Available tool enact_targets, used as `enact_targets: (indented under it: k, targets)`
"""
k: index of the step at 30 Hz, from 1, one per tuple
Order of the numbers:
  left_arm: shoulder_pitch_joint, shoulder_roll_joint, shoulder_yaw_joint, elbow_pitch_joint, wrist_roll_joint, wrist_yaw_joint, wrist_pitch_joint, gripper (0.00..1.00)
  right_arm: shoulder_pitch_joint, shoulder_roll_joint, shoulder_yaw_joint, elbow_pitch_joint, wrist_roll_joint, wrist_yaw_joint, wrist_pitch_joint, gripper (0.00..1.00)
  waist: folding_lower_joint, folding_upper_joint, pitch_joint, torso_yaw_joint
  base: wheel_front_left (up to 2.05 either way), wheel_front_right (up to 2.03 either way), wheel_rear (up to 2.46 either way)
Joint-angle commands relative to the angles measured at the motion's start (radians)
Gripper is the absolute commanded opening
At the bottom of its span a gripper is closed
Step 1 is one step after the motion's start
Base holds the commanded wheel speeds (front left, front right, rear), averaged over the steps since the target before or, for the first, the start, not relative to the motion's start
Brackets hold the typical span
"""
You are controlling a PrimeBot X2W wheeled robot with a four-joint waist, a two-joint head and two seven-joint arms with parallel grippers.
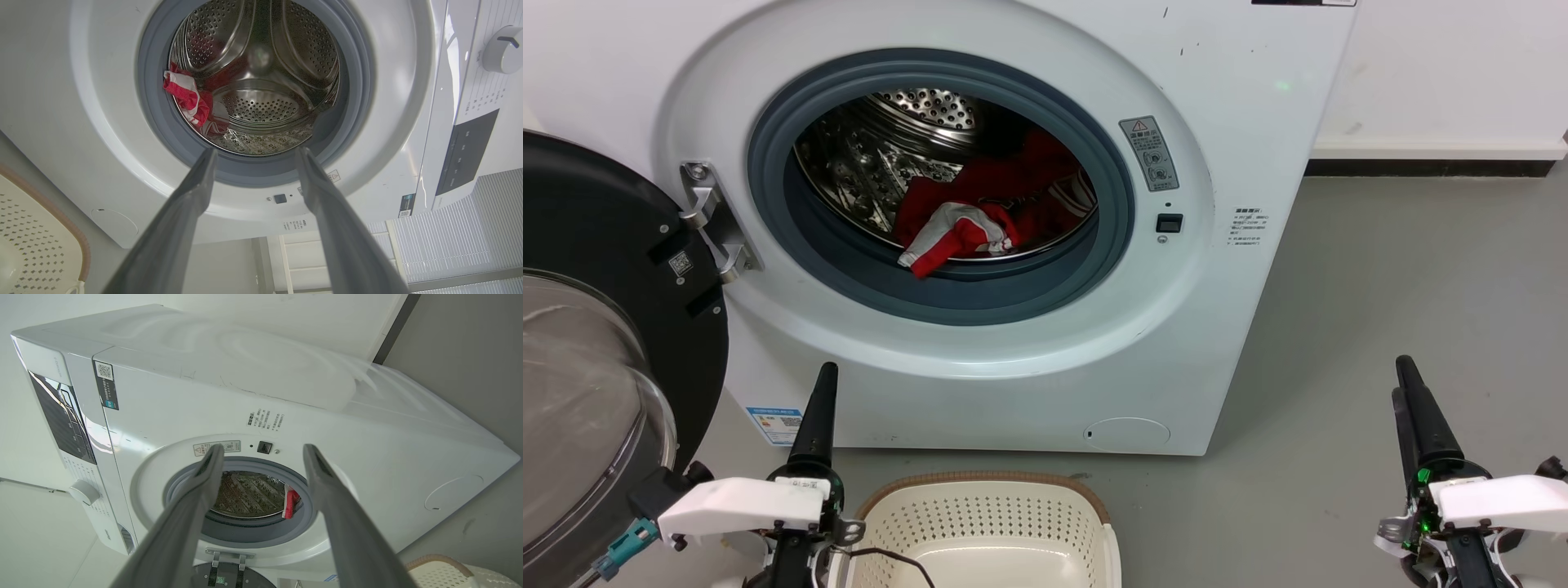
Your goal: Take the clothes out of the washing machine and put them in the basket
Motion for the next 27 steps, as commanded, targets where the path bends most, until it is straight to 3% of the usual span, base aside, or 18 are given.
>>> enact_targets:
  k: [1, 27]
  targets:
    - [-0.030, 0.003, -0.003, -0.024, 0.033, 0.000, -0.009, 1.00, -0.008, 0.000, 0.001, -0.026, -0.037, 0.000, -0.008, 1.00, 0.0000, 0.0000, 0.000, 0.001, 0.00, 0.00, 0.00]
    - [-0.045, 0.003, -0.036, -0.075, 0.561, 0.000, -0.104, 1.00, 0.031, 0.000, 0.029, -0.123, -0.638, 0.000, -0.103, 1.00, 0.0000, 0.0000, 0.002, 0.011, 0.00, 0.00, 0.00]
